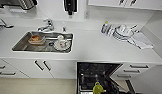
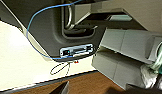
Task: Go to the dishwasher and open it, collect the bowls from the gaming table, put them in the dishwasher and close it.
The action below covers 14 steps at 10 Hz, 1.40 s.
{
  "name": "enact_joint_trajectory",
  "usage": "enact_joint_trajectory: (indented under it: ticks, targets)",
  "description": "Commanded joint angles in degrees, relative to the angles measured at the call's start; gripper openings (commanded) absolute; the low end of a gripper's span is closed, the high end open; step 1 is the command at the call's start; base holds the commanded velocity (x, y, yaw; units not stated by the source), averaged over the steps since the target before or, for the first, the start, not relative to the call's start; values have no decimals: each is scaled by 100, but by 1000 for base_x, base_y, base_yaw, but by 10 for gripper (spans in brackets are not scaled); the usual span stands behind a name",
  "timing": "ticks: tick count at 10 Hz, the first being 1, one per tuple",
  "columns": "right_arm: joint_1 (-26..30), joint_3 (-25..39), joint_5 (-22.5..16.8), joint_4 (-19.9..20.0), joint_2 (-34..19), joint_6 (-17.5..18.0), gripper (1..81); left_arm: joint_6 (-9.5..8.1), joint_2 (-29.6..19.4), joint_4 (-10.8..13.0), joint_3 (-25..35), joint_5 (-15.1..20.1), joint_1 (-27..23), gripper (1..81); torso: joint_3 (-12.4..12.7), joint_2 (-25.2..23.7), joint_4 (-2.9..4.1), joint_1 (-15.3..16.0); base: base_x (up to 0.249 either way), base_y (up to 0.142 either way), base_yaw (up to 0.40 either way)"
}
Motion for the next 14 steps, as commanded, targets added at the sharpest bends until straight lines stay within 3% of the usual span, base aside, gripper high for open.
enact_joint_trajectory:
  ticks: [1,5,10,11,14]
  targets:
    - [809,-929,-523,288,582,25,10,232,822,211,-831,86,693,811,0,0,0,0,0,0,0]
    - [1310,-1615,-602,340,1127,104,10,329,1279,220,-1526,7,860,811,0,0,0,0,0,0,0]
    - [1372,-1642,-663,305,1014,147,10,329,1367,229,-1552,16,869,811,0,0,0,0,0,0,0]
    - [1451,-1633,-663,305,891,252,811,329,1376,229,-1552,16,869,811,0,0,0,0,0,0,0]
    - [1530,-1284,-663,332,584,366,811,329,1384,194,-1561,42,869,811,0,0,0,0,0,0,0]
